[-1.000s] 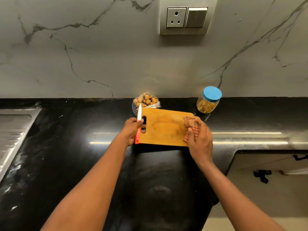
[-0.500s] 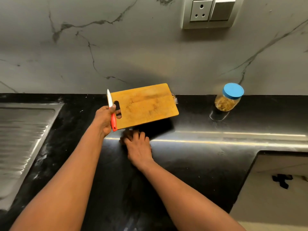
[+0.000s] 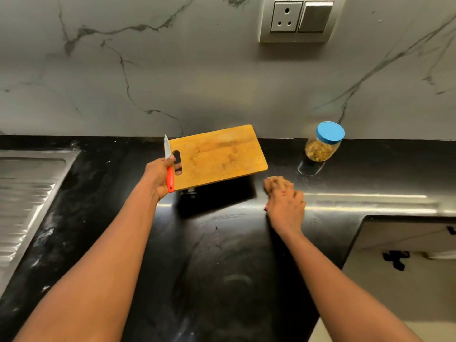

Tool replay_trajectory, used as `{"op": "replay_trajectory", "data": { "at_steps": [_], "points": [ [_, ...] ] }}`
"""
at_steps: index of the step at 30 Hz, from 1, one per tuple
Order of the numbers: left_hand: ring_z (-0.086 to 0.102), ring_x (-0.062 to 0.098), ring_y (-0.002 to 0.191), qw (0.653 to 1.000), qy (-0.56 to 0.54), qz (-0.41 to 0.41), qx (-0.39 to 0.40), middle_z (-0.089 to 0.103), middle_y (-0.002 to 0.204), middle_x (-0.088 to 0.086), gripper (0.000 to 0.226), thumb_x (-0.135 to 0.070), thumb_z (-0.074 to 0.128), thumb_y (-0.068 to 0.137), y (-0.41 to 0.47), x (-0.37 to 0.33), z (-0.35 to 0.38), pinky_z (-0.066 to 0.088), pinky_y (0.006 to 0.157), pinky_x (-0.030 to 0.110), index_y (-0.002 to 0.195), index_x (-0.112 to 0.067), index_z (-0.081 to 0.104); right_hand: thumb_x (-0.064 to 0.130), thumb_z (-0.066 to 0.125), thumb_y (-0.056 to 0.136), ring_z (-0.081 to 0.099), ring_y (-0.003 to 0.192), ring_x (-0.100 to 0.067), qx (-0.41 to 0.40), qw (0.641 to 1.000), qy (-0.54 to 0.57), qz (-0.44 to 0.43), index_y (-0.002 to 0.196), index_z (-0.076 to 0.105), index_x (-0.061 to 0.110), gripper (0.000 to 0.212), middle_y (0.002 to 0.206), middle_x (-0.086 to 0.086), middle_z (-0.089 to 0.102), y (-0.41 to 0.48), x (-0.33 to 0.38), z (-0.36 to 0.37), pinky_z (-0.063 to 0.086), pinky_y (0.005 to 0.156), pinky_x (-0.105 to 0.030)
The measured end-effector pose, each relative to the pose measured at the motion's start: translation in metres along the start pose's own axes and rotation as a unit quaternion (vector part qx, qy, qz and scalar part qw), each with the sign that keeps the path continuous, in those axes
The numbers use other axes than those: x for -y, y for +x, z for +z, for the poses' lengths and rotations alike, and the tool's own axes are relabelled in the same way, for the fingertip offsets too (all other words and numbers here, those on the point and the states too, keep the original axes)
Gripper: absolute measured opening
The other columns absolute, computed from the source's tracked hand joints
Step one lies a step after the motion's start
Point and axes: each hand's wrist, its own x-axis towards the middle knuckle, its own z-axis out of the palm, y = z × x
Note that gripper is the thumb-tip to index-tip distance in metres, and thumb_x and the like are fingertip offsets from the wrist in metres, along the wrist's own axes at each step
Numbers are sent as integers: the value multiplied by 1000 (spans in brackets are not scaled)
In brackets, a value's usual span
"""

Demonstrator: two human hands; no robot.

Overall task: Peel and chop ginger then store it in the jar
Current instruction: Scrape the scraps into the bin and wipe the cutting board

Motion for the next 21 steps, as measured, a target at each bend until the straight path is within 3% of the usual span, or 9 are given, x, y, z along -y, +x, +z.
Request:
{"op": "replay_trajectory", "data": {
  "at_steps": [6, 9, 12, 14, 16, 18, 21],
  "points": [
    [66, 19, 70, 1000, -20, 1, 14, 70, 92, 10, 26, -20, 50, 101, -7, -3, 9, 55, 51, 29, 121, -7, 56, 25, 57, 93, 46, 107, -49, -18, 986, -20, 162, 135, 48, 17, 43, 137, -25, 43, 4, -124, -33, 43, 89, -52],
    [66, 18, 68, 999, -30, 6, 21, 69, 90, 9, 22, -20, 50, 101, -11, -5, 8, 54, 46, 25, 117, -7, 57, 21, 60, 92, 48, 102, -47, -46, 978, 20, 203, 128, 50, 13, 38, 129, -27, 47, -3, -126, -44, 43, 86, -51],
    [65, 19, 72, 999, -32, 14, 28, 69, 93, 11, 25, -21, 51, 100, -11, -8, 8, 56, 52, 28, 120, -6, 56, 10, 64, 81, 58, 90, -28, -102, 984, 139, 42, 115, 54, 24, 38, 108, -2, 60, -33, -38, -41, 47, 72, -38],
    [65, 19, 73, 999, -23, 20, 26, 69, 93, 11, 24, -22, 52, 100, -11, -10, 9, 56, 58, 29, 118, -6, 57, 8, 66, 71, 58, 102, -18, -55, 968, 211, -128, 119, 60, 31, 54, 117, 9, 60, -63, 49, -27, 49, 79, -36],
    [65, 19, 72, 999, -20, 26, 25, 69, 94, 13, 21, -22, 52, 100, -13, -11, 9, 55, 59, 29, 113, -6, 58, 15, 71, 64, 53, 110, -27, 11, 949, 181, -259, 130, 56, 33, 70, 138, 0, 52, -93, 134, -9, 49, 81, -39],
    [65, 18, 72, 999, -17, 28, 27, 68, 93, 13, 19, -21, 52, 100, -15, -11, 9, 55, 59, 28, 110, -7, 58, 23, 77, 64, 49, 95, -32, 80, 944, 135, -289, 132, 48, 38, 76, 149, -10, 40, -114, 189, 6, 47, 71, -38],
    [65, 18, 70, 999, -9, 23, 29, 68, 96, 15, 18, -19, 53, 100, -16, -5, 6, 55, 59, 28, 110, -5, 57, 32, 79, 68, 51, 90, -32, 107, 954, 69, -272, 128, 52, 39, 66, 138, -10, 43, -119, 195, 14, 45, 66, -40]
  ]
}}
